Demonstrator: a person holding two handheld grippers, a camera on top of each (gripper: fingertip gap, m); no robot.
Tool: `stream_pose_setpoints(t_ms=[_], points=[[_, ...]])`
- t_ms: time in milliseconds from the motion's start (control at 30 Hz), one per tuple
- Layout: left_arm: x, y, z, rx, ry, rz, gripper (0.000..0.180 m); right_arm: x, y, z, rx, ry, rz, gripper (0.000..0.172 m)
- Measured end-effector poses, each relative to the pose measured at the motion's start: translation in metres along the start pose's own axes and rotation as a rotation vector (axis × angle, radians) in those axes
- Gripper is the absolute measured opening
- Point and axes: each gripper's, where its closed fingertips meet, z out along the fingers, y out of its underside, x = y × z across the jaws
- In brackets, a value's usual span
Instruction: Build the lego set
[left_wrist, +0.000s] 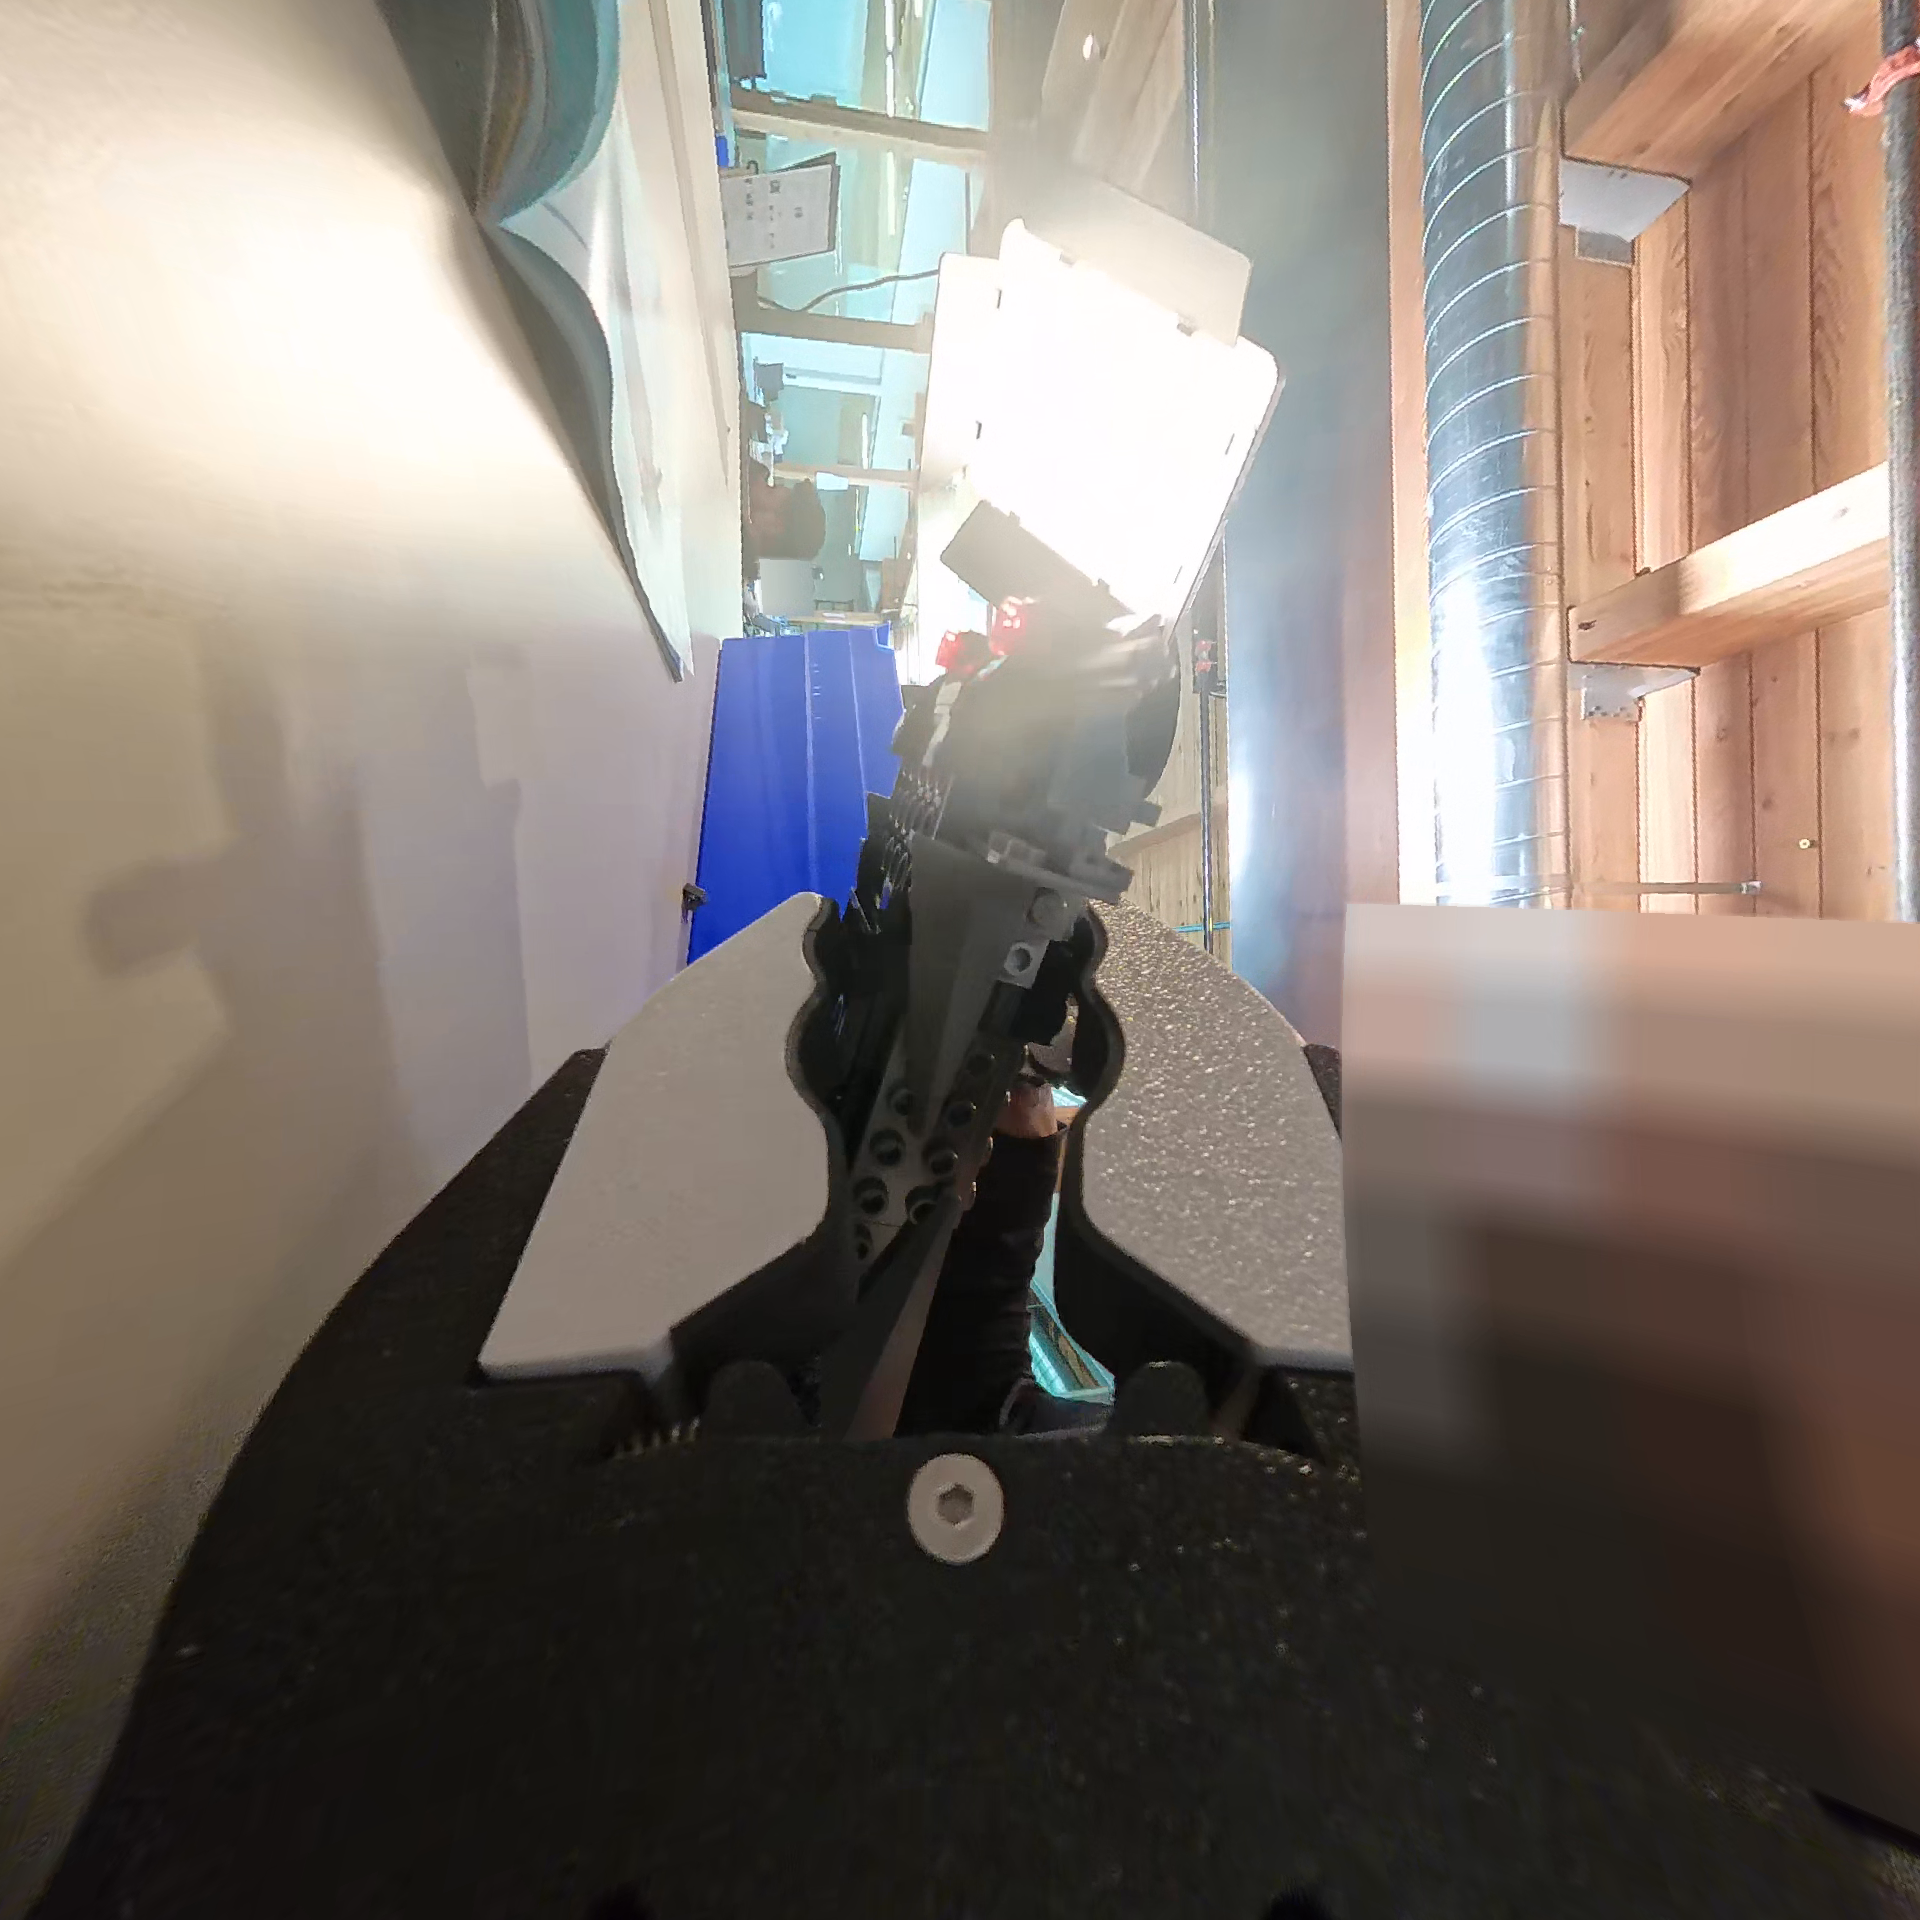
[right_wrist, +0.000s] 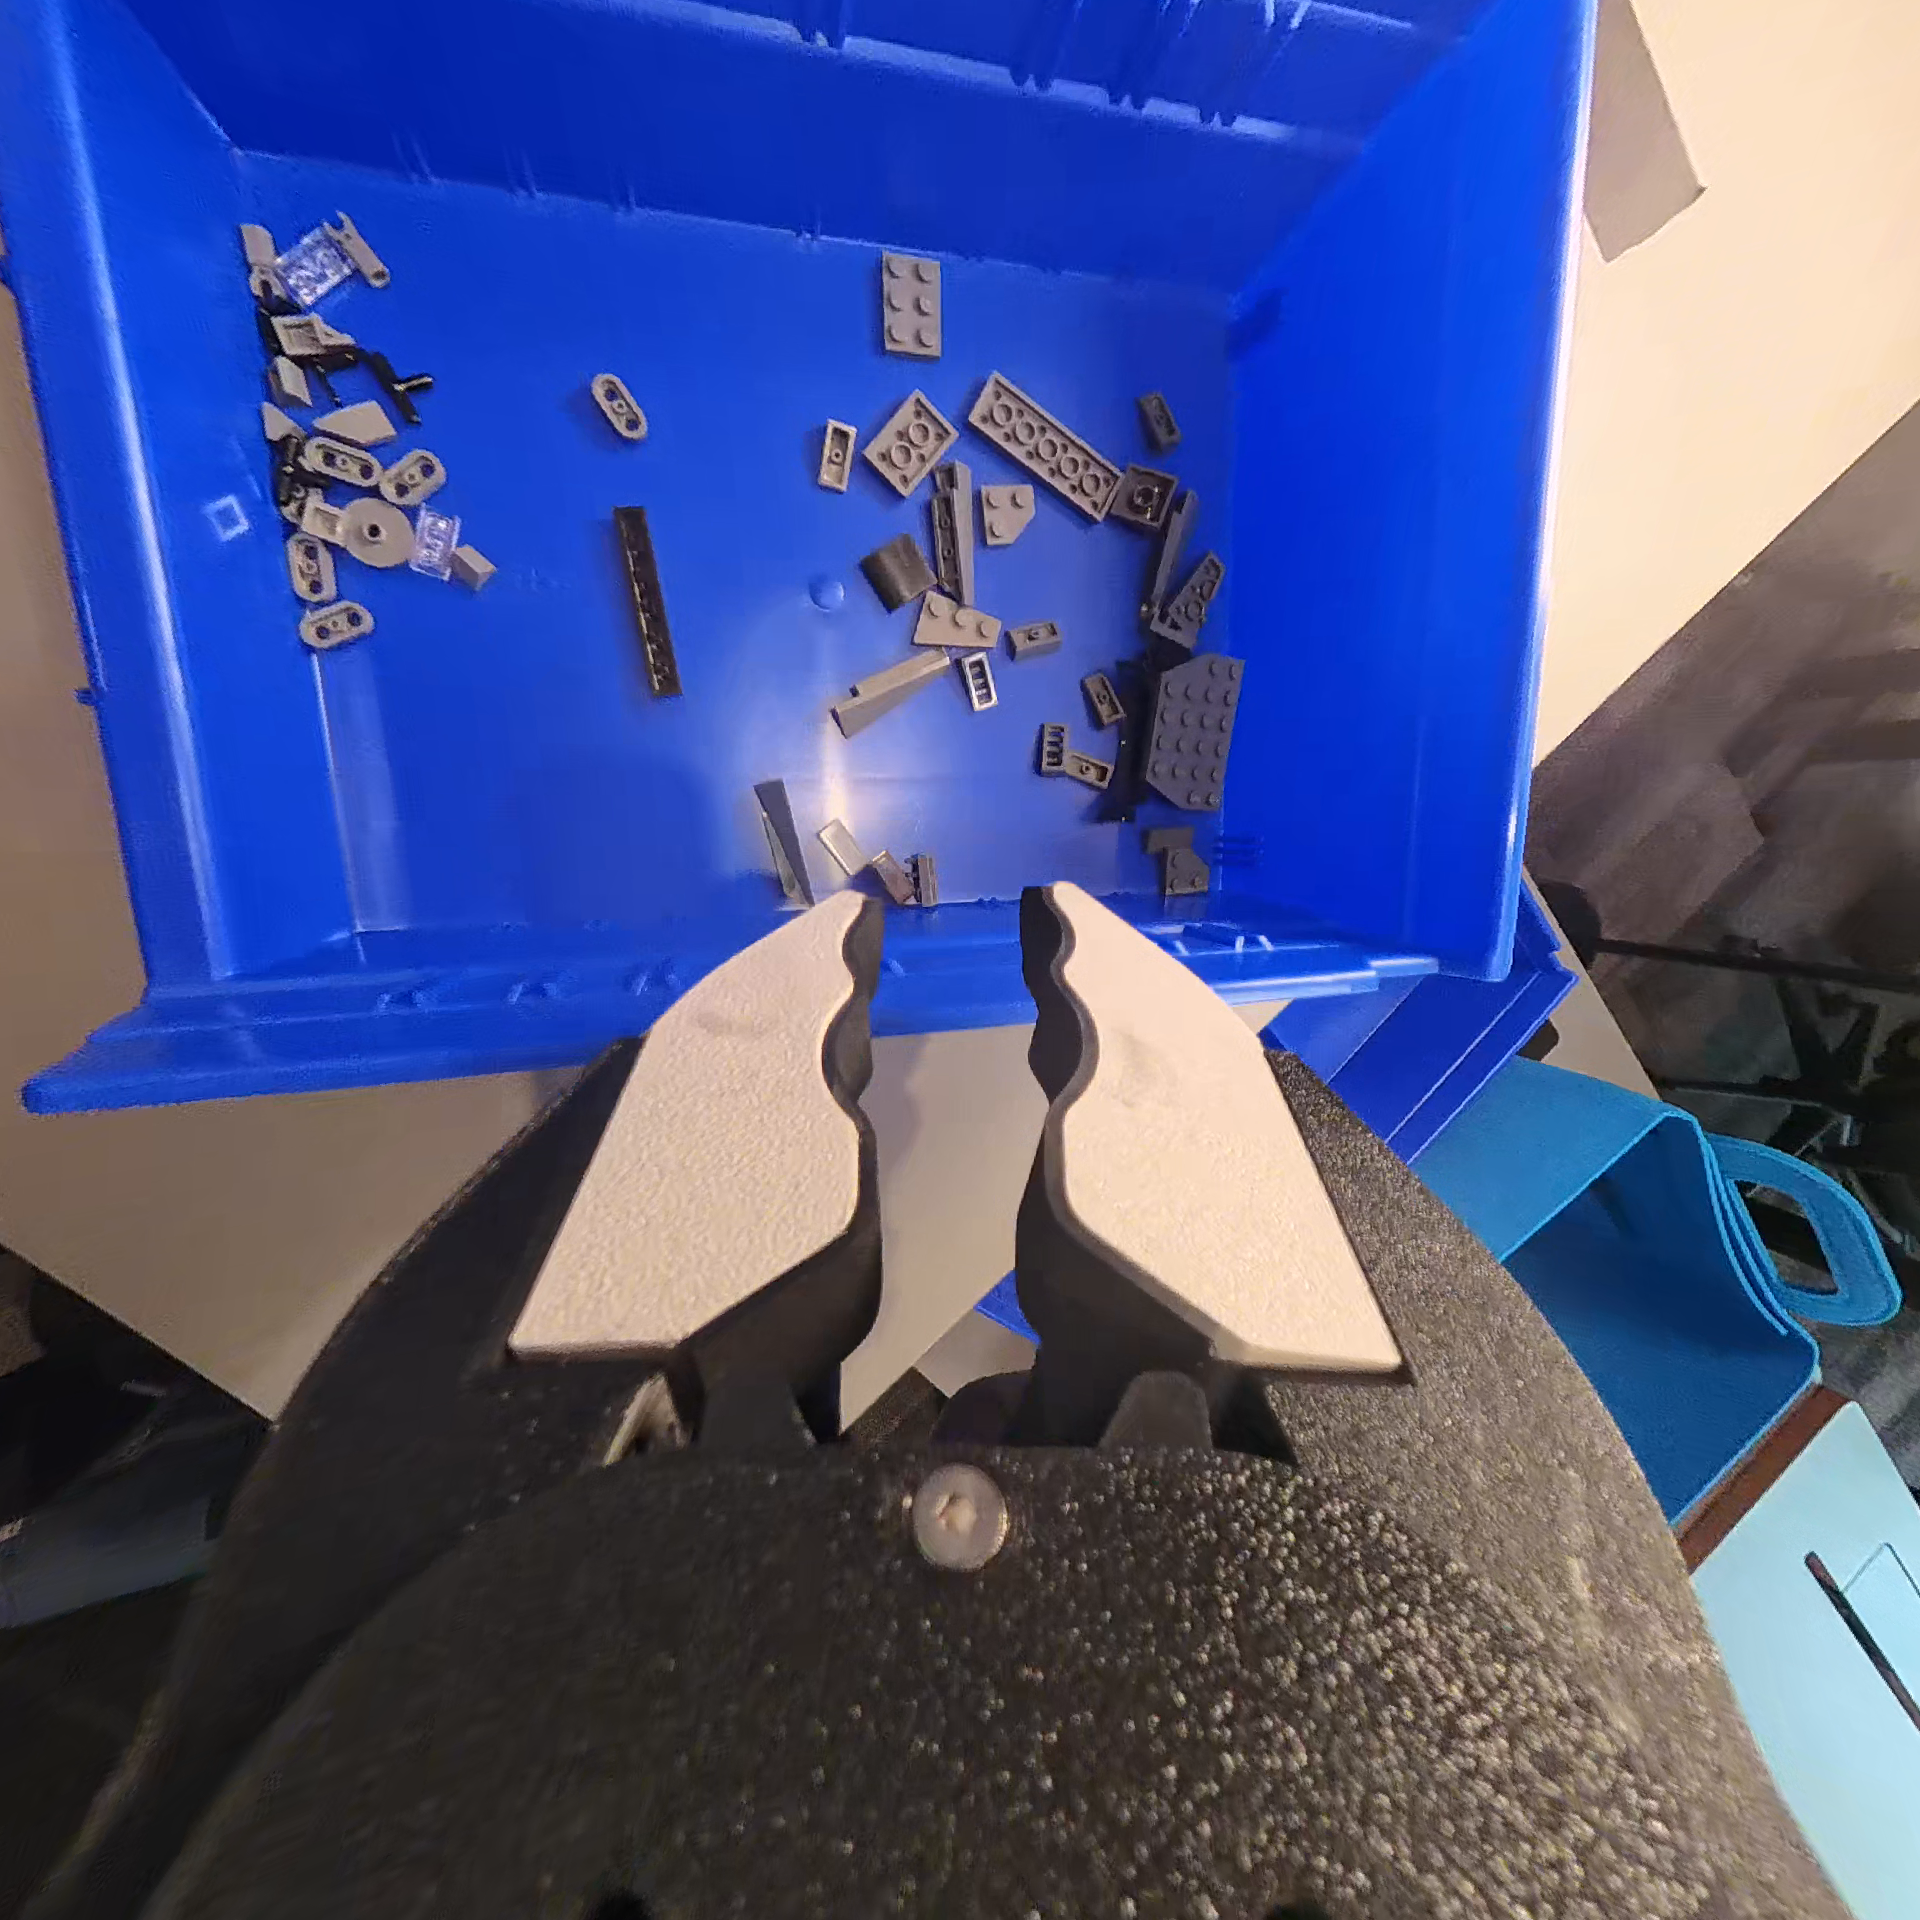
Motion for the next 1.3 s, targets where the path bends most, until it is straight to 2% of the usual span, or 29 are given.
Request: stream_pose_setpoints(t_ms=[333,700,900,1000,1100,1200,1300], points=[[-0.003,0.006,0.011,-0.020,-0.001,-0.005,0.042,-0.005,-0.004,0.014,-0.022,-0.047,-0.048,0.025],[-0.004,0.008,0.004,-0.004,-0.004,-0.002,0.042,0.011,-0.014,0.026,-0.051,0.004,-0.045,0.025],[-0.005,0.013,0.010,-0.018,0.006,-0.006,0.042,0.047,-0.020,0.053,-0.199,0.183,-0.145,0.023],[-0.001,0.018,0.015,-0.035,0.028,-0.003,0.042,0.059,-0.024,0.080,-0.287,0.177,-0.205,0.022],[0.002,0.023,0.016,-0.032,0.049,-0.004,0.042,0.067,-0.014,0.102,-0.427,0.154,-0.244,0.023],[0.004,0.026,0.012,-0.021,0.068,-0.007,0.042,0.072,-0.002,0.113,-0.551,0.135,-0.266,0.023],[0.002,0.027,0.006,-0.006,0.072,-0.014,0.042,0.073,0.003,0.119,-0.598,0.107,-0.254,0.025]])
